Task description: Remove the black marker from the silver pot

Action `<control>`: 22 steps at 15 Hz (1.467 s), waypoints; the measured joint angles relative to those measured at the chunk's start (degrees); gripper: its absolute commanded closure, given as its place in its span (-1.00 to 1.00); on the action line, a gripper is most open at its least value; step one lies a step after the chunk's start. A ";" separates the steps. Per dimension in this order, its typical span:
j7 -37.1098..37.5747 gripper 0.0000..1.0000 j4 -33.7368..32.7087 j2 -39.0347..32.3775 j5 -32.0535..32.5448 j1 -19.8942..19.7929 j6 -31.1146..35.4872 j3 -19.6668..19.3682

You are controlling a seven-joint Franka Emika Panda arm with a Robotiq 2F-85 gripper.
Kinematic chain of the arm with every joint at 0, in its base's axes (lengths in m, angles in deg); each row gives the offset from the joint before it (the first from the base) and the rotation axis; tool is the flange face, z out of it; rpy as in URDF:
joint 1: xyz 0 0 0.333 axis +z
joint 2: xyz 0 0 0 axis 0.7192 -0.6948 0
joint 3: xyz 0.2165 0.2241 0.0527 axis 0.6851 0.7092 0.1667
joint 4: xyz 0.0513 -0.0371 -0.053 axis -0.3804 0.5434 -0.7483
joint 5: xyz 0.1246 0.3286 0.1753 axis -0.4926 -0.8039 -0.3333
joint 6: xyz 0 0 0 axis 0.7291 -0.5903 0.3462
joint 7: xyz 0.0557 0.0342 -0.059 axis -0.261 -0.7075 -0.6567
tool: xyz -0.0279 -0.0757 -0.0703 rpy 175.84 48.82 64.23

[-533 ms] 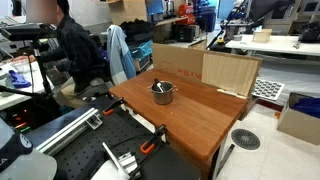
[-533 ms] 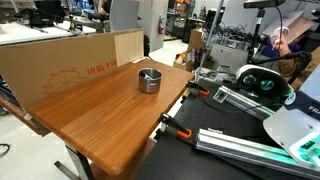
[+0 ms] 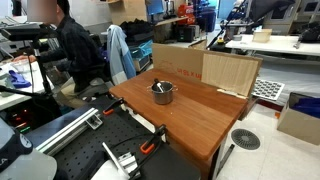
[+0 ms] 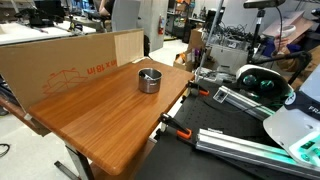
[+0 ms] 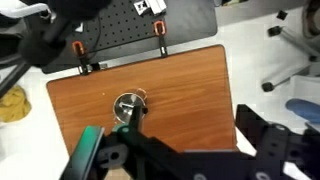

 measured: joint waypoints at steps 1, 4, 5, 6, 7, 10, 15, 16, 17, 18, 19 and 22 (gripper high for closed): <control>0.00 -1.00 0.00 0.00 0.00 0.00 0.00 0.00; 0.00 -1.00 0.00 0.00 0.00 0.00 0.00 0.00; 0.00 -1.00 0.00 0.00 0.00 0.00 0.00 0.00; 0.00 -1.00 0.00 0.00 0.00 0.00 0.00 0.00; 0.00 -1.00 0.00 0.00 0.00 0.00 0.00 0.00; -0.01 -1.00 0.16 0.00 0.00 0.03 0.65 -0.02; 10.88 -1.00 2.98 -0.15 -0.99 0.04 11.25 0.03; 13.55 -1.00 3.74 -0.21 -1.10 0.04 13.19 0.04; 16.28 -1.00 4.48 -0.25 -1.14 0.03 14.80 0.04; 19.06 -1.00 5.19 -0.25 -1.17 0.03 16.31 0.04; 21.75 -1.00 5.74 -0.26 -1.19 0.00 17.52 0.04; 30.28 -1.00 6.65 -0.25 -1.21 -0.14 19.70 0.01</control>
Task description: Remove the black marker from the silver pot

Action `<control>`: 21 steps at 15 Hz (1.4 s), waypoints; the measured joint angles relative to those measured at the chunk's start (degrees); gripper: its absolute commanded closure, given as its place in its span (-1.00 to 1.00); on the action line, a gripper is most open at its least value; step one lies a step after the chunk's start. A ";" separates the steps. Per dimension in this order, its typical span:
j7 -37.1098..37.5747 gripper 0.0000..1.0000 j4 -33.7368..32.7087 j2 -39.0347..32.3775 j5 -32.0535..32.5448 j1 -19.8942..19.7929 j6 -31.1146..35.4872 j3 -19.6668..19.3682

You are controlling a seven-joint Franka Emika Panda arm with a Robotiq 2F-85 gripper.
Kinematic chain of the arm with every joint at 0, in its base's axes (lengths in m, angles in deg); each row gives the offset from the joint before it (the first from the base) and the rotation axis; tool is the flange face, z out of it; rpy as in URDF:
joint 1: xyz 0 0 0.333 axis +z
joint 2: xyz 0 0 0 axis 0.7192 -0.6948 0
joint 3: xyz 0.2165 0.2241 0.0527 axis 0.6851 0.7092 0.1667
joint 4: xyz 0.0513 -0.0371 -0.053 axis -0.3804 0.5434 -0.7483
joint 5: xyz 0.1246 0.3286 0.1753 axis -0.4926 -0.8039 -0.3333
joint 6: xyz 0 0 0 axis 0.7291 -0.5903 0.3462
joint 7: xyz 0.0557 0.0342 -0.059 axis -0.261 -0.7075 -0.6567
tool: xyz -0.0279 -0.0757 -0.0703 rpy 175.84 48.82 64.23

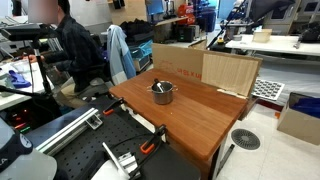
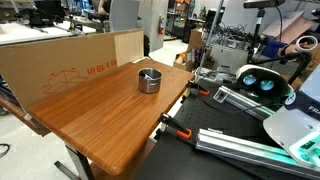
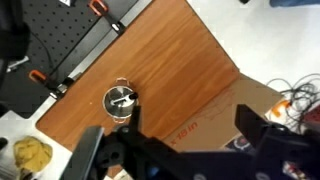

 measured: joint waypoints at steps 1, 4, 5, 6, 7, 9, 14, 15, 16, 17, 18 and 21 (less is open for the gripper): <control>2.86 -1.00 0.11 0.02 0.00 -0.10 0.25 -0.02; 11.10 -1.00 0.14 0.33 0.01 -0.49 0.44 -0.29; 13.74 -1.00 0.13 0.49 0.03 -0.71 0.60 -0.40; 16.36 -1.00 0.14 0.70 0.06 -1.02 0.81 -0.51; 18.86 -1.00 0.15 0.92 0.08 -1.39 0.97 -0.64; 23.56 -1.00 0.44 1.47 0.10 -2.15 1.30 -1.16; 33.75 -1.00 5.34 3.59 0.10 -4.32 6.25 -2.84; 35.69 -1.00 6.78 4.04 0.11 -4.82 8.29 -2.98; 37.66 -1.00 8.18 4.41 0.14 -5.30 10.27 -3.07; 39.16 -1.00 9.59 4.72 0.22 -5.79 12.17 -3.11; 40.21 -1.00 10.96 4.91 0.30 -6.21 13.95 -3.17; 41.94 -1.00 14.87 4.91 0.61 -7.50 18.06 -3.50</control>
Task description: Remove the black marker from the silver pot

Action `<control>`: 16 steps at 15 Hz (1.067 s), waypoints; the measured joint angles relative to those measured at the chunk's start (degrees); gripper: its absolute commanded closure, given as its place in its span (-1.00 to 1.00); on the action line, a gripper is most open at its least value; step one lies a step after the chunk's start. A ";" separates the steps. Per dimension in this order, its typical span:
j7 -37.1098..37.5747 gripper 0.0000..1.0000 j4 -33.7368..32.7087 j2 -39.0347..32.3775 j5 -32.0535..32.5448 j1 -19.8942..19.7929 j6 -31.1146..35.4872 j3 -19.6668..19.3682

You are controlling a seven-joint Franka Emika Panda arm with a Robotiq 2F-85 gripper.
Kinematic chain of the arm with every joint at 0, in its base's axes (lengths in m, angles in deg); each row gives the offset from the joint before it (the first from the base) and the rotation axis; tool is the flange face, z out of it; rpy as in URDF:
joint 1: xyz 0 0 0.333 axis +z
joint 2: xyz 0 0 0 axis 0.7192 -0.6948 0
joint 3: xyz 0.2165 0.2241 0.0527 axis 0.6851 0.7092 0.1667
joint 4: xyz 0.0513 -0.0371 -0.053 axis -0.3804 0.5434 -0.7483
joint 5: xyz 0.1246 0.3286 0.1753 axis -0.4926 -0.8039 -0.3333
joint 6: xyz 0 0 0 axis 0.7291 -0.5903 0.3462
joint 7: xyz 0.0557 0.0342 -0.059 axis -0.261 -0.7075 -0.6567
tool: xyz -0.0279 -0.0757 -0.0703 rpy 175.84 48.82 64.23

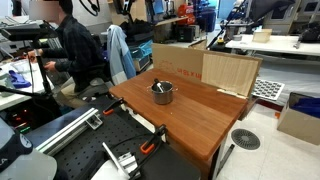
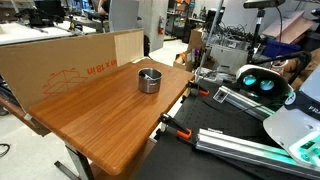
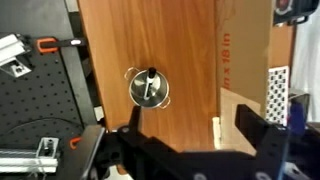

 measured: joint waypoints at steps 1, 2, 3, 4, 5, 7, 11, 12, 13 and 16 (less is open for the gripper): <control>0.49 -1.00 1.23 -0.13 0.48 -0.58 1.03 -0.11; 0.79 -1.00 2.30 -0.35 0.86 -1.15 1.75 -0.25; 1.00 -1.00 3.22 -0.63 1.03 -1.71 2.43 -0.40; 1.22 -1.00 3.94 -0.99 1.20 -2.19 2.75 -0.56; 1.42 -1.00 4.53 -1.46 1.45 -2.63 2.96 -0.75; 1.87 -1.00 5.33 -2.62 2.11 -3.32 3.29 -1.06; 2.60 -1.00 5.60 -4.57 3.20 -3.62 3.40 -1.36; 2.61 -1.00 5.53 -4.58 3.21 -3.62 3.40 -1.36; 2.62 -1.00 5.47 -4.58 3.21 -3.62 3.40 -1.36; 2.63 -1.00 5.43 -4.58 3.21 -3.62 3.40 -1.36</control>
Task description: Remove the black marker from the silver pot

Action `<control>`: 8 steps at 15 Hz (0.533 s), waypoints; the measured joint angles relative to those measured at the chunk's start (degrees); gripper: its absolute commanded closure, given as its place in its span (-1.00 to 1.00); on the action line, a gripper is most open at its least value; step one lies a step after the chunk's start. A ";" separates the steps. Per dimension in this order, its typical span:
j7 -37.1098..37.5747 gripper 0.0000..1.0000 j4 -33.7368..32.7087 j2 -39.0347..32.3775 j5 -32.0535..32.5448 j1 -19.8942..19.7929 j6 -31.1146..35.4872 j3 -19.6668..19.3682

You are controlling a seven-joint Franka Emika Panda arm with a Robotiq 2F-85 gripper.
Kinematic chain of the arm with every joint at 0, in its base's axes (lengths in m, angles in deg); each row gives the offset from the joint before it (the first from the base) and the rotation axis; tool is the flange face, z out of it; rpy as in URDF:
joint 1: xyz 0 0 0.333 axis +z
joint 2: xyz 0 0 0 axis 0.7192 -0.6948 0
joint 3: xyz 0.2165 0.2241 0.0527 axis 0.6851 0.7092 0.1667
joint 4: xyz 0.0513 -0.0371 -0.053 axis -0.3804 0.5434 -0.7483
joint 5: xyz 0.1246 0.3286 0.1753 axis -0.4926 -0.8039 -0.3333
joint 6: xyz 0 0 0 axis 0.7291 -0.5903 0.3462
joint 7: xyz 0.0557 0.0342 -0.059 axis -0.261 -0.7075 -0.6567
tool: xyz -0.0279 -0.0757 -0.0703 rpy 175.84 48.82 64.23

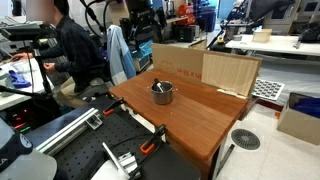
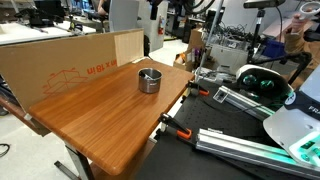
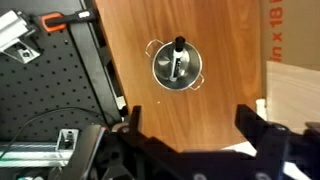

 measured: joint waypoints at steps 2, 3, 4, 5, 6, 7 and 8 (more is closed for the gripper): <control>0.00 -1.00 0.00 0.00 0.00 0.00 0.00 0.00; 0.00 -1.00 0.00 0.00 0.00 0.00 0.00 0.00; 0.00 -1.00 0.03 0.00 0.00 0.03 -0.03 -0.02; -0.09 -1.00 0.17 -0.03 0.00 0.11 -0.04 -0.05; -0.21 -1.00 0.38 -0.16 0.00 0.21 -0.04 -0.08; -0.28 -1.00 0.58 -0.45 0.00 0.28 -0.03 -0.12; -0.31 -1.00 0.71 -0.93 -0.01 0.33 -0.03 -0.17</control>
